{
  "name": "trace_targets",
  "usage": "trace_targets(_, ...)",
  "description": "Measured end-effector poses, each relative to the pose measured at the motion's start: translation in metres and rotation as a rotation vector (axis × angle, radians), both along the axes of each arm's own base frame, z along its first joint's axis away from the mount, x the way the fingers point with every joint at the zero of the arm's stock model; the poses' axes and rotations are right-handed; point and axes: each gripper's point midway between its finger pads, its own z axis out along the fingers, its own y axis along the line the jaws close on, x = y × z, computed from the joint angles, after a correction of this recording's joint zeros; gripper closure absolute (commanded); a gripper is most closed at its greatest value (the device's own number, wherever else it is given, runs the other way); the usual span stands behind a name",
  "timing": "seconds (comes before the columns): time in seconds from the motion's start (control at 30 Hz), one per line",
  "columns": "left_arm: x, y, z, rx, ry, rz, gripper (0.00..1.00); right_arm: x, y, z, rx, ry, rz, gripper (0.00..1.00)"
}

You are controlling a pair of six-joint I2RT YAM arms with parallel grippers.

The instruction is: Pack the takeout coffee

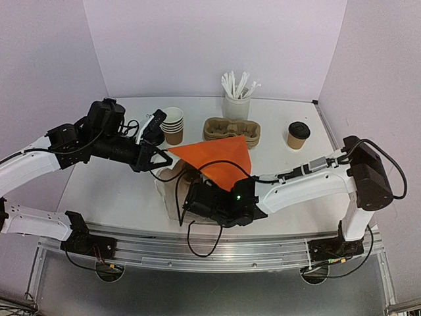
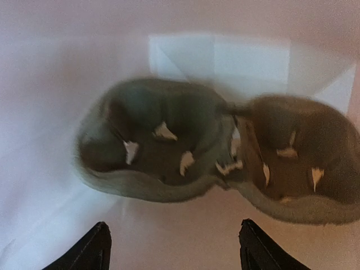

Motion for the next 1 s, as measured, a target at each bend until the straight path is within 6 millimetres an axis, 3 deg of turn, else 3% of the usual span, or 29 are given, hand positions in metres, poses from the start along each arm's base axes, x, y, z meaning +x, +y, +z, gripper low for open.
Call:
trace_targets(0.13,-0.009,-0.005,-0.001,0.016,-0.046,-0.051,1.0,-0.003,-0.015,-0.01,-0.009,0.068,-0.062,0.24)
trace_targets(0.37,-0.029,-0.015,-0.003,0.04,-0.158,-0.175,1.0,0.004,-0.021,-0.005,0.064,0.138,-0.169,0.23)
trace_targets(0.7,-0.023,-0.022,0.004,0.017,-0.223,-0.181,1.0,0.033,-0.024,0.008,0.259,0.227,-0.356,0.24)
trace_targets(1.0,-0.019,-0.021,0.004,0.03,-0.238,-0.155,1.0,0.016,-0.014,-0.003,0.256,0.359,-0.303,0.31)
